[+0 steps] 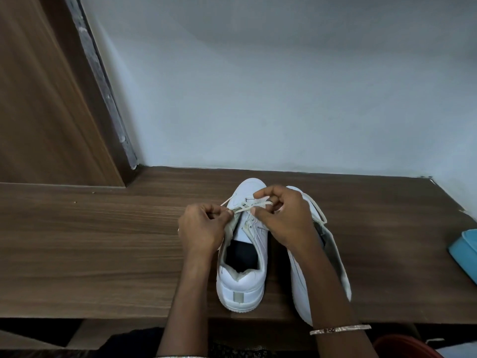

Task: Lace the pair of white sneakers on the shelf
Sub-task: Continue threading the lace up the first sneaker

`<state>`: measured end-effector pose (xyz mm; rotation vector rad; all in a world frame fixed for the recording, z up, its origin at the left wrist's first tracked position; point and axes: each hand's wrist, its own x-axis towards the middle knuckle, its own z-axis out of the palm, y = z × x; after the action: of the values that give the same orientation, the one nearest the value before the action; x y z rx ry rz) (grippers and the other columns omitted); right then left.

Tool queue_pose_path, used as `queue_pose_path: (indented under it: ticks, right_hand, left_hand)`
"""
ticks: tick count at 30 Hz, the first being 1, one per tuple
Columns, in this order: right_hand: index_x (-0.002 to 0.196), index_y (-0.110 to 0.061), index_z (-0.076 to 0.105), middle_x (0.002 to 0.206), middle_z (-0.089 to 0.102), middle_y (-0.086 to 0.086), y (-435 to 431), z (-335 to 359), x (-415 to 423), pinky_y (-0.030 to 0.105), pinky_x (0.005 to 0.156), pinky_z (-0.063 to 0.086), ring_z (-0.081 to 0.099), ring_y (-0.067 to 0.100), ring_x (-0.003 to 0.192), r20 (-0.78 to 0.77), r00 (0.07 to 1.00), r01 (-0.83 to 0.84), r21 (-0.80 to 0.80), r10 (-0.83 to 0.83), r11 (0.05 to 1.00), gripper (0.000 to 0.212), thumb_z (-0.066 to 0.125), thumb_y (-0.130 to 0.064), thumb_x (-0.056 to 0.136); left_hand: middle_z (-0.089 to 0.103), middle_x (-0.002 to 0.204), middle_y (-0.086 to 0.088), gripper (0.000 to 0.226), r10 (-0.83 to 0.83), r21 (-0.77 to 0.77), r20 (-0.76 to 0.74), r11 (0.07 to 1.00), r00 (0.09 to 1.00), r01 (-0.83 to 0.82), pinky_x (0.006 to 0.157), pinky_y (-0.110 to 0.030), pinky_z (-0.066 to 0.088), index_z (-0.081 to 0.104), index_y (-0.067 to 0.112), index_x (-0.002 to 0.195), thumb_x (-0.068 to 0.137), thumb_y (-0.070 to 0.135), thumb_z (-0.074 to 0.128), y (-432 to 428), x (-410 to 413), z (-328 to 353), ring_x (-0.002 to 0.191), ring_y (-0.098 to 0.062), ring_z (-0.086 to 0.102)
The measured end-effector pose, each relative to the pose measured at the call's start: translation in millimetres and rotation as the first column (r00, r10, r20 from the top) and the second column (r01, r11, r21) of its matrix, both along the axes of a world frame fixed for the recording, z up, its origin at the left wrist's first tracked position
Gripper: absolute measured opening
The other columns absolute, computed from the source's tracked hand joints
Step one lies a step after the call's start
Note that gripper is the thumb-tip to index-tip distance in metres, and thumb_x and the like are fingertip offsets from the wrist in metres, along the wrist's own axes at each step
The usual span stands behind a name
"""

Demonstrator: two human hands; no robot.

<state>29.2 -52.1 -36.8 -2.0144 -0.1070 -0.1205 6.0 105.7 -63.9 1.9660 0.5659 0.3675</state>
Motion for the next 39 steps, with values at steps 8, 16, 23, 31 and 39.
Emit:
queue_pose_path:
  ticks: [8,16,23,31,39]
  right_hand:
    - [0.083,-0.015,0.072,0.074,0.067,-0.011,-16,-7,8,0.030,0.071,0.049,0.061,0.003,0.070,0.175,0.934,0.306,0.060,-0.312,0.950,0.011,0.071,-0.022,0.092]
    - [0.086,-0.020,0.068,0.081,0.071,-0.007,-51,5,14,0.046,0.085,0.057,0.067,0.012,0.081,0.024,0.903,0.408,0.269,-0.430,0.872,0.011,0.068,-0.028,0.094]
    - [0.091,-0.029,0.076,0.097,0.071,-0.013,11,1,-5,0.039,0.089,0.045,0.057,0.014,0.100,0.224,0.972,0.010,-0.345,0.072,0.939,0.010,0.078,-0.031,0.081]
    - [0.083,-0.021,0.073,0.087,0.068,-0.003,33,-22,-5,0.037,0.075,0.038,0.056,0.025,0.096,0.322,0.946,0.178,-0.629,0.046,0.756,0.009,0.070,-0.028,0.088]
    - [0.090,-0.012,0.067,0.094,0.067,0.008,-11,-13,11,0.042,0.079,0.044,0.059,0.033,0.094,0.409,0.855,0.465,-0.331,-0.319,0.821,0.025,0.046,-0.025,0.093]
  left_hand:
    - [0.069,0.057,0.008,0.010,-0.035,-0.024,0.013,0.999,0.999,0.035,0.061,-0.035,0.057,0.077,0.027,0.067,0.075,0.029,0.083,-3,3,-5,0.056,-0.016,0.067]
    - [0.071,0.062,0.004,0.009,-0.084,-0.097,0.025,0.992,0.996,0.086,0.066,-0.032,0.054,0.078,0.026,0.070,0.077,0.027,0.083,3,1,-5,0.066,-0.019,0.069]
    - [0.074,0.067,-0.001,0.010,-0.179,-0.198,0.047,0.963,0.983,0.185,0.074,-0.052,0.059,0.079,0.027,0.071,0.069,0.037,0.079,5,-2,-2,0.075,-0.033,0.072]
    - [0.075,0.073,-0.008,0.023,-0.267,-0.257,0.063,0.927,0.962,0.274,0.077,-0.061,0.057,0.078,0.026,0.075,0.065,0.046,0.073,9,0,-6,0.079,-0.041,0.072]
    - [0.076,0.074,-0.002,0.011,-0.234,-0.284,0.060,0.928,0.970,0.241,0.085,-0.057,0.057,0.079,0.029,0.074,0.070,0.039,0.078,12,0,-9,0.081,-0.031,0.073]
